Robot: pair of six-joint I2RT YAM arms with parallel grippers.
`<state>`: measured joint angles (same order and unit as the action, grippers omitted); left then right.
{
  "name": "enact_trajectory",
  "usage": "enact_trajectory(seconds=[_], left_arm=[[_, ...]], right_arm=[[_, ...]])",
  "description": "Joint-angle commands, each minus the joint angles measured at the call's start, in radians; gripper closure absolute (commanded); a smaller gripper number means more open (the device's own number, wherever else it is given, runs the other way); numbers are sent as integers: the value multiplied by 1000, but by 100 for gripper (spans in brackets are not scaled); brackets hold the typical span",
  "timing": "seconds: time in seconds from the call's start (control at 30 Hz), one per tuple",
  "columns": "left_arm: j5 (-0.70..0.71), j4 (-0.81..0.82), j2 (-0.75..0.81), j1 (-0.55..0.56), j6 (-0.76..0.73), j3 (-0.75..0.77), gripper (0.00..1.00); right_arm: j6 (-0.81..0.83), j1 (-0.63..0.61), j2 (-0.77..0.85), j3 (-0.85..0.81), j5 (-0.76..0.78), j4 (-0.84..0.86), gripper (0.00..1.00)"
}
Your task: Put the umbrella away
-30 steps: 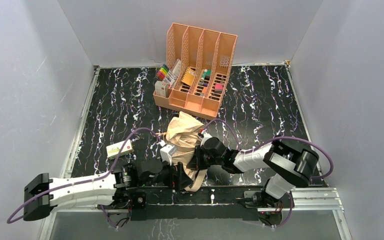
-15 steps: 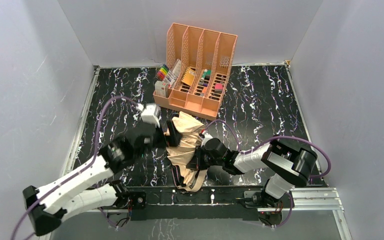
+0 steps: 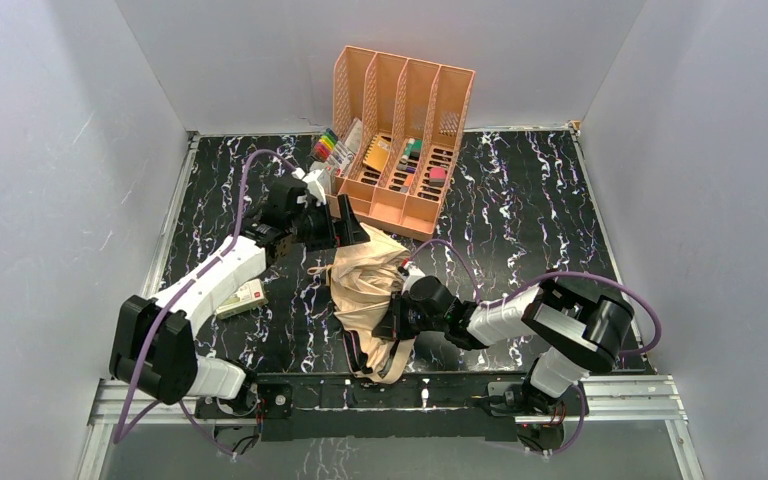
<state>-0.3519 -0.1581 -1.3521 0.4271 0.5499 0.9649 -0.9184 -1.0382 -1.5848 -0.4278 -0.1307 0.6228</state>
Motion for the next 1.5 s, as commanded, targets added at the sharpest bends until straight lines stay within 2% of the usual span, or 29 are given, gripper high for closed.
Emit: enact_trajectory(seconds=[0.0, 0.27, 0.43, 0.53, 0.7, 0.97, 1.27, 1.47], left_arm=[[-117, 6, 4, -5, -23, 15, 10], [-19, -102, 60, -5, -55, -42, 11], [-35, -107, 89, -5, -46, -106, 15], [-76, -50, 116, -5, -12, -165, 20], [-133, 45, 123, -5, 46, -219, 36], [-133, 97, 151, -5, 80, -199, 47], [-121, 142, 184, -6, 109, -194, 79], [-116, 143, 195, -6, 111, -185, 88]], right_arm=[[36, -8, -20, 11, 20, -110, 91], [42, -7, -34, -4, 7, -112, 91], [43, -8, -43, -12, 0, -112, 91], [42, -10, -43, -14, 0, -112, 91], [42, -11, -48, -17, -2, -113, 91], [46, -13, -44, -19, 0, -120, 91], [47, -13, -46, -20, -1, -120, 91], [46, -12, -47, -20, -1, -120, 91]])
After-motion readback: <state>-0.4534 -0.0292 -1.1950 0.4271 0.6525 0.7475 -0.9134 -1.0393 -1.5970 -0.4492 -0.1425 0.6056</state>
